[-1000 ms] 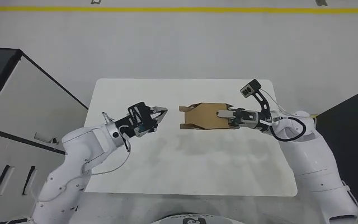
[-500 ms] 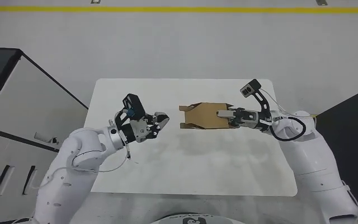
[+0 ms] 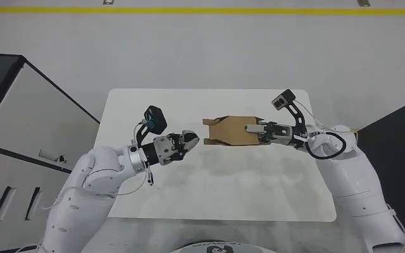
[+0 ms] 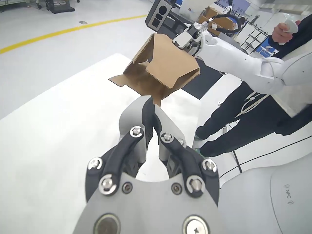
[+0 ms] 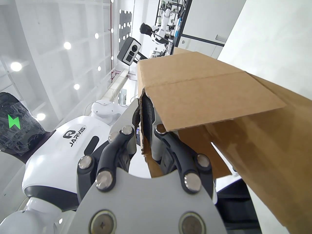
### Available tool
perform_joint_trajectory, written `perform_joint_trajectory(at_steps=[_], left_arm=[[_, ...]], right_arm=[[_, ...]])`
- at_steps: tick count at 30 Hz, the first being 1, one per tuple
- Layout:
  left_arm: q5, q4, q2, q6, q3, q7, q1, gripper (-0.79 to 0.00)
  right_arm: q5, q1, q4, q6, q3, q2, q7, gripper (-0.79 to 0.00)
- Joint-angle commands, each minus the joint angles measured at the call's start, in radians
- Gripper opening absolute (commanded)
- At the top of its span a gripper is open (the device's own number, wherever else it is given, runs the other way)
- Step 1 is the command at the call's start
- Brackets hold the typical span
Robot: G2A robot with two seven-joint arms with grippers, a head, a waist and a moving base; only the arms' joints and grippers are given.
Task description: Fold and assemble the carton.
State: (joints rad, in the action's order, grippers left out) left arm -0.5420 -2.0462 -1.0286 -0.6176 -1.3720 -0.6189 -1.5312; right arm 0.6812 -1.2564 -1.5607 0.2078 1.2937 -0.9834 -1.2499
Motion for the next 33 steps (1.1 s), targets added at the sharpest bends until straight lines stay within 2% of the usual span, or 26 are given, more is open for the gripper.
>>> perform_joint_trajectory(at_steps=[1,30,33], left_arm=[[-0.002,0.000,0.000,0.000,0.000,0.000,0.000,-0.785],[-0.002,0.000,0.000,0.000,0.000,0.000,0.000,-0.785],[0.019,-0.030,-0.001,0.002,0.017,0.014,-0.007,-0.785]], right_arm=[[0.000,0.000,0.000,0.000,0.000,0.000,0.000,-0.785],[0.000,0.000,0.000,0.000,0.000,0.000,0.000,-0.785],[0.000,0.000,0.000,0.000,0.000,0.000,0.000,-0.785]])
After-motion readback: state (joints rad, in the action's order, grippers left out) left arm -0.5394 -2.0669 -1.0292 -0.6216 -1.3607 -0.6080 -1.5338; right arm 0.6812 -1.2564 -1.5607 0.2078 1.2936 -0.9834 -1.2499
